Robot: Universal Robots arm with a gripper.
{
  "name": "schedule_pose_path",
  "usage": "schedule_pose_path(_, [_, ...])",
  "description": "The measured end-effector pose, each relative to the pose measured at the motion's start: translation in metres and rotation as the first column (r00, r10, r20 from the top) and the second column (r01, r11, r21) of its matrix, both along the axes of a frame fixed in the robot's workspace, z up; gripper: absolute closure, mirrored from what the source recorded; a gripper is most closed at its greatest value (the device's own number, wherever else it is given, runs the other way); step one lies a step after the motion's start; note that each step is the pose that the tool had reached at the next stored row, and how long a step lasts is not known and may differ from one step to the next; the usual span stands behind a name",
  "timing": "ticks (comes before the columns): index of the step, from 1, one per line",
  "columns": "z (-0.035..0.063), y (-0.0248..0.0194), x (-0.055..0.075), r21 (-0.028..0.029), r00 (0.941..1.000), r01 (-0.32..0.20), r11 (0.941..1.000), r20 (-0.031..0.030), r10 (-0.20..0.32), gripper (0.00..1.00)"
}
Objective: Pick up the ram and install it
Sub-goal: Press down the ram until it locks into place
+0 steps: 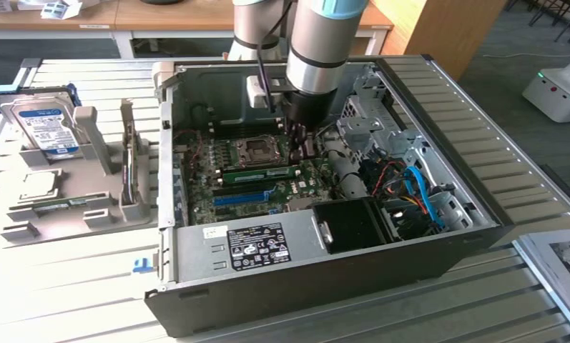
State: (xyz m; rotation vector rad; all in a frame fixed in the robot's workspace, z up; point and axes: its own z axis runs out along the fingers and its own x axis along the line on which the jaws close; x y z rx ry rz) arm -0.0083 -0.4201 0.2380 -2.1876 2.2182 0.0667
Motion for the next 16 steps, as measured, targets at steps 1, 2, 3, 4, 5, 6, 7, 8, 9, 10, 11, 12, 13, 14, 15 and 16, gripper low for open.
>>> schedule_pose_path(1, [-0.0005,0.0,0.0,0.0003,1.0,0.0,1.0,0.0001,0.0,0.9])
schedule_pose_path(2, [-0.0011,0.0,0.0,0.0007,1.0,0.0,1.0,0.0,0.0,0.9])
schedule_pose_path(3, [-0.0016,0.0,0.0,0.0008,1.0,0.0,1.0,0.0001,0.0,0.9])
schedule_pose_path(4, [-0.0016,0.0,0.0,0.0006,1.0,0.0,1.0,-0.0001,0.0,0.9])
schedule_pose_path(5, [-0.0016,0.0,0.0,0.0007,1.0,0.0,1.0,0.0,0.0,0.9])
schedule_pose_path(6, [-0.0016,0.0,0.0,0.0007,1.0,0.0,1.0,-0.0001,0.0,0.9])
schedule_pose_path(7, [-0.0017,0.0,0.0,0.0008,1.0,0.0,1.0,-0.0001,0.0,0.9])
schedule_pose_path(8, [-0.0017,0.0,0.0,0.0009,1.0,0.0,1.0,0.0,0.0,0.9])
schedule_pose_path(9, [-0.0017,0.0,0.0002,0.0008,1.0,0.0,1.0,0.0,0.0,0.9])
schedule_pose_path(10, [-0.0017,0.0,0.0007,0.0009,1.0,0.0,1.0,0.0,0.0,0.9])
schedule_pose_path(11, [-0.0017,0.0,0.0015,0.0009,1.0,0.0,1.0,-0.0001,0.0,0.9])
schedule_pose_path(12, [-0.0018,0.0,0.0022,0.0009,1.0,0.0,1.0,-0.0002,0.0,0.9])
schedule_pose_path(13, [-0.0018,0.0,0.0032,0.0009,1.0,0.0,1.0,-0.0003,0.0,0.9])
schedule_pose_path(14, [-0.0018,0.0,0.0039,0.001,1.0,0.0,1.0,-0.0005,0.0,0.9])
schedule_pose_path(15, [-0.0018,0.0,0.0042,0.0009,1.0,0.0,1.0,-0.0005,0.0,0.9])
schedule_pose_path(16, [-0.0017,0.0,0.0042,0.0009,1.0,0.0,1.0,-0.0004,0.0,0.9])
